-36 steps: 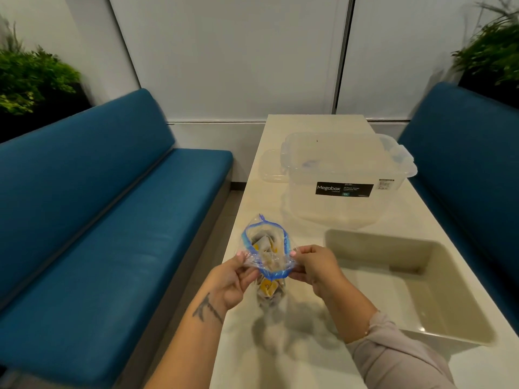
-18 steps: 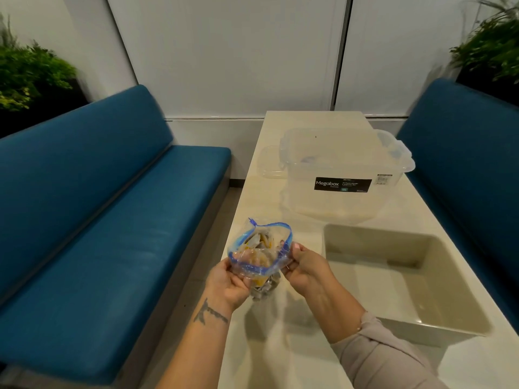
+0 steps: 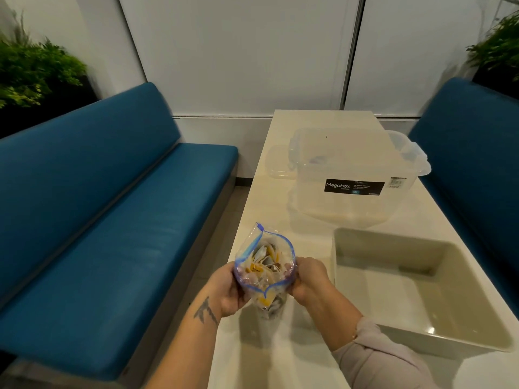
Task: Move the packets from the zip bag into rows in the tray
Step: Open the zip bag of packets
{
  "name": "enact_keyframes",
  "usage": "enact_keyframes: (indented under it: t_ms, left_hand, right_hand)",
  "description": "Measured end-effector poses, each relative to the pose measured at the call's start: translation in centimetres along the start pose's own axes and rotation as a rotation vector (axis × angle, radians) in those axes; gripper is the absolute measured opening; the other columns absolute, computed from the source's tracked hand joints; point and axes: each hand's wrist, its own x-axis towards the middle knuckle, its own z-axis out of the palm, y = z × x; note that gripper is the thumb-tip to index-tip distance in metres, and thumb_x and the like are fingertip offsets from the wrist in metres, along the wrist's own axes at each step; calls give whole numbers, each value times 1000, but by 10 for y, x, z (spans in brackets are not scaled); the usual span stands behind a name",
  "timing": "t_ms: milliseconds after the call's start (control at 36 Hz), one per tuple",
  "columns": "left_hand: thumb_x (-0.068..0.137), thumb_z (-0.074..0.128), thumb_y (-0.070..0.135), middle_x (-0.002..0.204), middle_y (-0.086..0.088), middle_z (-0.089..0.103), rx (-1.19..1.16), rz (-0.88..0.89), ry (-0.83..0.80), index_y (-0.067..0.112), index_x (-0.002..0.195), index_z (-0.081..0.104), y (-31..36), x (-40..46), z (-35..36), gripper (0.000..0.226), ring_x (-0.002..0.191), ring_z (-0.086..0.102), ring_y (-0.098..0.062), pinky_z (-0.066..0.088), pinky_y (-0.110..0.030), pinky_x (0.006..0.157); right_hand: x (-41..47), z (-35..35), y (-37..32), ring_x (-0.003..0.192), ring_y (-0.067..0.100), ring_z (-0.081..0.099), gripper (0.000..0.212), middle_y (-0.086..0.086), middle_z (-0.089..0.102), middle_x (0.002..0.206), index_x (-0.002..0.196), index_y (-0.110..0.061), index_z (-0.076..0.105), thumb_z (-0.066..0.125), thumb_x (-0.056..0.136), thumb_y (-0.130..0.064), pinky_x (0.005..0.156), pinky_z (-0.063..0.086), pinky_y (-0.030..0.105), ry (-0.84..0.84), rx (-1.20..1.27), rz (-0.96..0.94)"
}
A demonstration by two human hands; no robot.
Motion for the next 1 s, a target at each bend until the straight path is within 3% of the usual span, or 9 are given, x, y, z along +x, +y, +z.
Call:
enact_keyframes:
  t_ms: [111, 194, 306, 361, 472, 556, 667, 861, 1000]
  left_hand:
    - [98, 30, 52, 56, -1, 60, 244, 42, 96, 15, 66, 60, 3, -3, 1, 58, 56, 58, -12, 44, -19, 46]
    - [83, 29, 77, 81, -3, 69, 481, 81, 109, 16, 78, 65, 6, -2, 4, 71, 81, 59, -16, 45, -26, 67]
    - [73, 66, 60, 116, -4, 49, 859, 377, 360, 16, 114, 44, 5, 1, 8, 63, 100, 54, -21, 52, -39, 81]
    - [73, 73, 47, 116, -3, 45, 1047, 575, 514, 18, 117, 44, 7, 0, 11, 61, 98, 53, -17, 54, -33, 75]
    - [80, 72, 33, 110, -3, 58, 1188, 726, 577, 17, 117, 51, 9, -2, 13, 45, 93, 59, -17, 54, -27, 64]
    - [83, 70, 33, 104, -3, 63, 1236, 717, 594, 17, 111, 58, 11, -3, 14, 34, 90, 60, -17, 54, -30, 72]
    - [80, 75, 22, 104, -3, 64, 1229, 626, 495, 15, 117, 60, 15, -1, 10, 41, 90, 61, -16, 54, -28, 74]
    - [84, 69, 12, 93, 4, 65, 1134, 652, 354, 20, 105, 54, 18, -2, 11, 27, 82, 59, -6, 44, -17, 59]
    - [93, 54, 11, 90, 3, 66, 1103, 734, 401, 18, 96, 66, 16, 4, 5, 14, 80, 59, -7, 46, -16, 59]
  right_hand:
    - [2, 2, -2, 69, 27, 65, 40, 14, 66, 82, 99, -4, 61, 39, 101, -37, 52, 51, 28, -62, -137, -62]
    - [5, 4, -3, 77, 28, 66, 36, 12, 62, 95, 110, -4, 54, 65, 87, -29, 49, 51, 27, -33, -333, -122]
    - [7, 7, -2, 88, 27, 59, 38, 10, 47, 116, 106, -6, 53, 71, 77, -25, 66, 51, 34, 96, -841, -289]
    - [8, 5, -2, 92, 27, 56, 29, 9, 42, 118, 111, -8, 54, 62, 85, -19, 72, 48, 32, 148, -1068, -402]
    - [6, 2, -7, 84, 25, 56, 20, 11, 63, 106, 104, -5, 62, 53, 87, -8, 68, 43, 28, 113, -1250, -538]
    - [3, 1, -9, 96, 25, 59, 25, 8, 65, 107, 112, -10, 61, 58, 87, -11, 74, 43, 28, 103, -1270, -558]
    - [2, -1, -12, 81, 21, 52, 26, 5, 57, 97, 113, -11, 46, 56, 89, -12, 65, 40, 27, 110, -1280, -549]
    - [6, 3, -15, 72, 17, 54, 32, 0, 58, 88, 99, -19, 40, 64, 80, -28, 49, 33, 25, 119, -1217, -616]
    - [15, 1, -21, 79, 23, 53, 15, 7, 66, 96, 101, -15, 61, 51, 94, -24, 65, 36, 27, 205, -1244, -683]
